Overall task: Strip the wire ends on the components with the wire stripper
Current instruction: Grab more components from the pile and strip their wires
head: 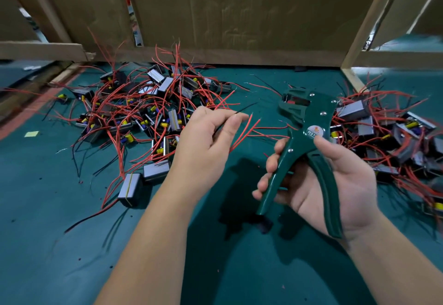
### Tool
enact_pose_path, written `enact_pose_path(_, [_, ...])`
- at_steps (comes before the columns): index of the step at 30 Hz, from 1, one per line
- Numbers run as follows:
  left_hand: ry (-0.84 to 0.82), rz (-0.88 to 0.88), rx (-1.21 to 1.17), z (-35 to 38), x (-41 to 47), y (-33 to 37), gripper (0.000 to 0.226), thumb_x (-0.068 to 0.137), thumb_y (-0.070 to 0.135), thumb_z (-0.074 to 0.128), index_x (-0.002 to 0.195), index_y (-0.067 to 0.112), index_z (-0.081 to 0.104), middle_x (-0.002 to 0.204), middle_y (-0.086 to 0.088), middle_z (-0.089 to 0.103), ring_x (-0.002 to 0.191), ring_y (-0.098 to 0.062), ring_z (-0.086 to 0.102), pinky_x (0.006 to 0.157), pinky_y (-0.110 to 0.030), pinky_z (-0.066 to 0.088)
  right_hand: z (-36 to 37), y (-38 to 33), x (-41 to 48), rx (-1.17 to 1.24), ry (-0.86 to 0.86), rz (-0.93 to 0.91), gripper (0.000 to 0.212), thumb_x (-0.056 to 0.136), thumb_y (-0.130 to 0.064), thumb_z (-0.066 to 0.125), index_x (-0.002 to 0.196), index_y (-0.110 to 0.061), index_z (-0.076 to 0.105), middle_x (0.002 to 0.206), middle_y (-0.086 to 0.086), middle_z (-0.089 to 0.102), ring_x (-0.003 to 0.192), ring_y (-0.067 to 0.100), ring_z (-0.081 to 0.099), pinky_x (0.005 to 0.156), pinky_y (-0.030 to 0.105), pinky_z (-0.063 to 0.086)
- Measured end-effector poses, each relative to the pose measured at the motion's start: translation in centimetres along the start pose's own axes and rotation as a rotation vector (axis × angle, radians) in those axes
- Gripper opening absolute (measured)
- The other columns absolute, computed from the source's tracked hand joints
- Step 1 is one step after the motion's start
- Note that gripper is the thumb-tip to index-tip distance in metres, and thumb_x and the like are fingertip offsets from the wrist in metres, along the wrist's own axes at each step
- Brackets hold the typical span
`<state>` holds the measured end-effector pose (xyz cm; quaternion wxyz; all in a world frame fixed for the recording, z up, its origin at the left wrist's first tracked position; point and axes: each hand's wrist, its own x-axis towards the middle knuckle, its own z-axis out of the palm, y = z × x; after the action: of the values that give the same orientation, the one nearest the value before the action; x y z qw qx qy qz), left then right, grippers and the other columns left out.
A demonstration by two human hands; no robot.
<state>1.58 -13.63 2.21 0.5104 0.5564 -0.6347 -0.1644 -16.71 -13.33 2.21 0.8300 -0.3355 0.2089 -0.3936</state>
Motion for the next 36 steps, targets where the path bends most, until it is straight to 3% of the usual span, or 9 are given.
enact_pose_path(4, [0.032, 0.002, -0.03, -0.1, -0.2, 0.2, 0.023, 0.095, 0.035, 0.044, 0.088, 0.046, 0.063, 0.075, 0.006, 0.039, 0.07, 0.002, 0.044, 0.066, -0.007, 0.031, -0.1, 0.3, 0.0, -0.024, -0.043, 0.021, 0.055, 0.055, -0.035, 0.08, 0.097, -0.003, 0.066, 0.086, 0.023, 0.062, 0.071, 0.041, 0.062, 0.07, 0.055, 0.053])
enact_pose_path(12, [0.041, -0.041, -0.074, -0.2, -0.1, 0.7, 0.026, 0.091, 0.03, 0.049, 0.078, 0.027, 0.071, 0.067, 0.013, 0.041, 0.073, 0.002, 0.044, 0.069, -0.007, 0.032, 0.0, 0.8, -0.1, -0.079, -0.145, 0.081, 0.055, 0.06, -0.034, 0.081, 0.104, -0.004, 0.067, 0.101, 0.021, 0.064, 0.074, 0.041, 0.062, 0.073, 0.056, 0.051])
enact_pose_path(16, [0.105, -0.28, -0.559, -0.1, 0.3, 1.4, 0.034, 0.096, 0.025, 0.044, 0.071, 0.026, 0.066, 0.057, 0.014, 0.034, 0.05, -0.004, 0.033, 0.057, -0.025, 0.026, 0.4, 1.3, 0.0, -0.143, -0.121, 0.058, 0.06, 0.057, -0.032, 0.084, 0.105, -0.002, 0.067, 0.099, 0.032, 0.059, 0.072, 0.042, 0.062, 0.073, 0.057, 0.051])
enact_pose_path(19, [0.07, -0.417, -1.084, -0.1, 0.3, 2.0, 0.028, 0.089, 0.039, 0.048, 0.067, 0.023, 0.054, 0.063, 0.007, 0.026, 0.048, -0.009, 0.031, 0.049, -0.02, 0.033, 0.7, 1.8, 0.0, -0.201, -0.195, 0.1, 0.062, 0.061, -0.032, 0.083, 0.112, -0.002, 0.065, 0.083, 0.037, 0.058, 0.075, 0.043, 0.062, 0.072, 0.05, 0.051])
enact_pose_path(25, [-0.023, -0.503, -1.164, 0.3, 0.3, 1.9, 0.045, 0.089, 0.06, 0.032, 0.07, 0.024, 0.049, 0.07, 0.003, 0.045, 0.057, -0.013, 0.047, 0.044, -0.019, 0.035, 0.5, 2.6, 0.0, -0.269, -0.193, 0.043, 0.058, 0.064, -0.025, 0.081, 0.118, -0.008, 0.064, 0.092, 0.03, 0.064, 0.074, 0.04, 0.063, 0.071, 0.046, 0.052])
enact_pose_path(27, [0.131, -0.398, -0.891, 0.5, 0.6, 1.3, 0.039, 0.093, 0.055, 0.03, 0.077, 0.025, 0.051, 0.079, 0.006, 0.051, 0.075, -0.015, 0.05, 0.061, -0.029, 0.044, 0.3, 2.4, 0.2, -0.22, -0.087, -0.103, 0.049, 0.064, -0.01, 0.073, 0.112, -0.009, 0.067, 0.11, 0.019, 0.067, 0.071, 0.04, 0.065, 0.069, 0.052, 0.052])
enact_pose_path(30, [0.277, -0.204, -0.032, -0.1, 0.5, -0.5, 0.025, 0.096, 0.044, 0.034, 0.099, 0.031, 0.055, 0.101, 0.01, 0.053, 0.102, -0.003, 0.046, 0.094, -0.021, 0.035, -0.3, 1.0, 0.4, -0.197, 0.105, -0.336, 0.042, 0.069, -0.006, 0.06, 0.11, -0.005, 0.059, 0.091, 0.015, 0.07, 0.074, 0.041, 0.067, 0.071, 0.055, 0.053])
enact_pose_path(33, [0.22, -0.388, 0.463, -0.8, 0.2, -2.7, 0.032, 0.092, 0.035, 0.05, 0.123, 0.027, 0.055, 0.136, -0.007, 0.041, 0.129, -0.022, 0.031, 0.107, -0.037, 0.021, -1.4, -0.5, 0.4, -0.315, 0.359, -0.486, 0.022, 0.077, -0.003, 0.054, 0.098, -0.01, 0.054, 0.078, 0.011, 0.063, 0.083, 0.048, 0.066, 0.07, 0.056, 0.056])
enact_pose_path(36, [0.078, -0.587, 0.674, -0.8, 0.1, -3.4, 0.035, 0.092, 0.033, 0.048, 0.127, 0.032, 0.055, 0.15, -0.016, 0.026, 0.14, -0.03, 0.014, 0.114, -0.046, 0.005, -1.9, -0.8, 0.5, -0.456, 0.504, -0.557, 0.018, 0.085, 0.003, 0.05, 0.098, -0.009, 0.052, 0.078, 0.008, 0.058, 0.089, 0.049, 0.065, 0.069, 0.054, 0.057])
